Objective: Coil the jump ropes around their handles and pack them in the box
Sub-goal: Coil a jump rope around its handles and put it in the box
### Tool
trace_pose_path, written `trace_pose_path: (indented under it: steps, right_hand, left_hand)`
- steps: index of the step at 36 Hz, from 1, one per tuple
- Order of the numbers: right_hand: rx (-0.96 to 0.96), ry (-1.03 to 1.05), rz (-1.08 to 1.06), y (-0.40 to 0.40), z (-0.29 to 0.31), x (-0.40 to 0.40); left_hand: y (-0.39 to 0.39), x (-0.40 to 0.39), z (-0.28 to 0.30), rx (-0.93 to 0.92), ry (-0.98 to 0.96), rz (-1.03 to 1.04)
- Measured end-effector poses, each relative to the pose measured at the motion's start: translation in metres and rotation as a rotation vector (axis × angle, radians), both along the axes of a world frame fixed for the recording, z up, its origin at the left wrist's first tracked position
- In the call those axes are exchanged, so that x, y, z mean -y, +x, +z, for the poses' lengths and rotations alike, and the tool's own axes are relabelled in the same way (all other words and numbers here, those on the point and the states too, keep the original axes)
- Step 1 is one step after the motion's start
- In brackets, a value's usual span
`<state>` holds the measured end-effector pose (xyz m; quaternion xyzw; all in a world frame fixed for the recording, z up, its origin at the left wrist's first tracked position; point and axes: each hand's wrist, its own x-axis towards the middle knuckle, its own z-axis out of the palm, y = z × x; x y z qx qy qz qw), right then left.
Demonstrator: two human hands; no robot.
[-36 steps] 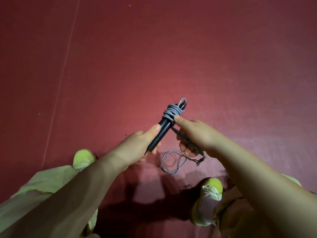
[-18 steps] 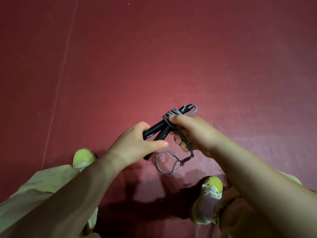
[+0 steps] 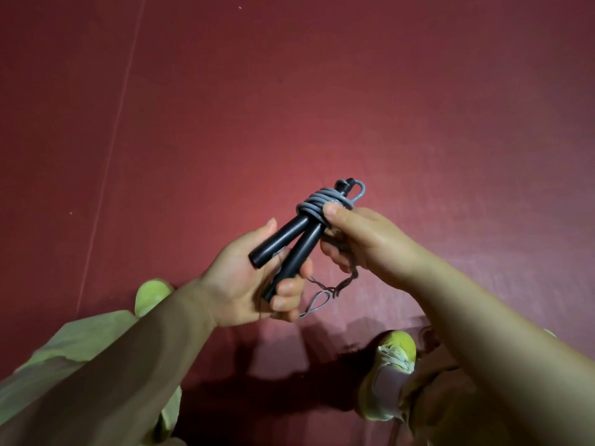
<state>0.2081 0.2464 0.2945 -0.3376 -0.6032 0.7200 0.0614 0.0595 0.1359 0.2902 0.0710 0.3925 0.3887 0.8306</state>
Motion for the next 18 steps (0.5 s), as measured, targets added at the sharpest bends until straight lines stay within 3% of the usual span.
trace_pose_path:
  steps: [4,9,13,18]
  right_hand:
    - [0.070,-0.025,0.015,0.003,0.004,-0.003]
    - [0.195,0.009,0.007,0.002,-0.003,-0.001]
    - [0.256,0.026,0.009,0.001,-0.008,0.000]
    - [0.358,0.105,0.038,0.002,-0.014,0.003]
  left_hand:
    - [0.002,-0.003,-0.001,-0.155,0.025,0.003]
    - [0.008,-0.005,-0.007,-0.514,0.059,0.012]
    - [0.010,-0.005,-0.011,-0.691,0.077,0.019]
    - [0.005,-0.002,-0.018,-1.023,0.161,-0.106]
